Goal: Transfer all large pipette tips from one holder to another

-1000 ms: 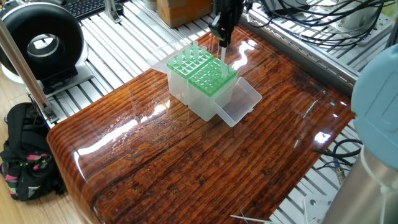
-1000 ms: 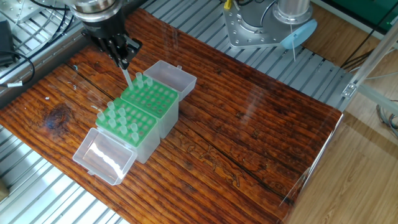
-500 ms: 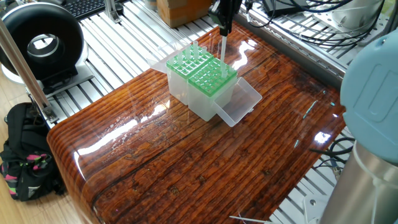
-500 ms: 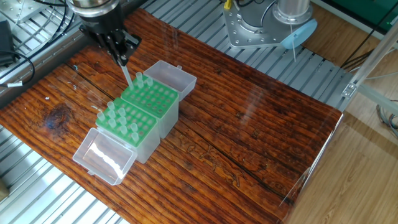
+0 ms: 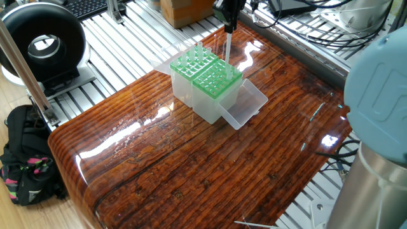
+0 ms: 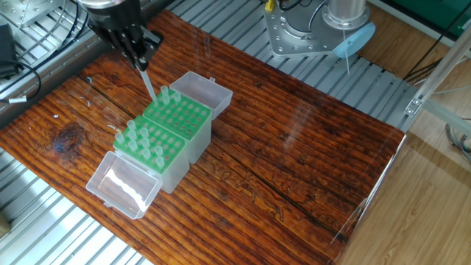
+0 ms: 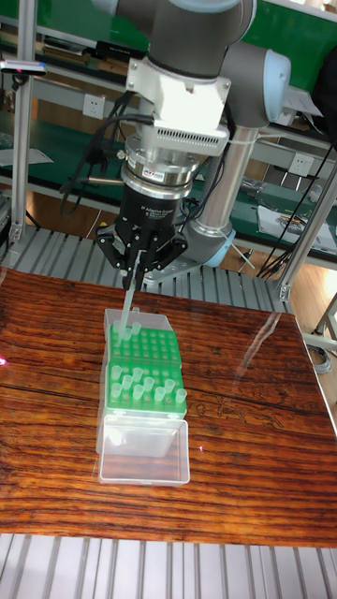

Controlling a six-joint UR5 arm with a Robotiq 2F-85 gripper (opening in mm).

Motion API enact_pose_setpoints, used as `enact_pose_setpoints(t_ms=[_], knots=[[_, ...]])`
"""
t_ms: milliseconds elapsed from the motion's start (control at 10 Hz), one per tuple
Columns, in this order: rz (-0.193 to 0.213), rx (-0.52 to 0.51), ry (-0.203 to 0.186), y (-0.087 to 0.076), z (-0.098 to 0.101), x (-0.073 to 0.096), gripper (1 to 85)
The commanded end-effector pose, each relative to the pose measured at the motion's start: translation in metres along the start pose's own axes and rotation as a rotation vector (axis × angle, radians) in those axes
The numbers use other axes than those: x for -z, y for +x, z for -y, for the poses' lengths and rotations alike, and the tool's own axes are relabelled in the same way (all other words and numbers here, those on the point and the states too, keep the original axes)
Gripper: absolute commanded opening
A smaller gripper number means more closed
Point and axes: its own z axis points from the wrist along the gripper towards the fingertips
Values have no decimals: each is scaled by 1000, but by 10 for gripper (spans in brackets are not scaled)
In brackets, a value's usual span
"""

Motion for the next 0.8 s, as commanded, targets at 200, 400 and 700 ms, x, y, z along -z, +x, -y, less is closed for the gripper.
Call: enact_pose_setpoints(t_ms=[200,400,700], knots=[[9,15,-7,-1,-2,15,137],[9,27,4,-1,1,26,137],[31,55,10,-7,-2,49,137]])
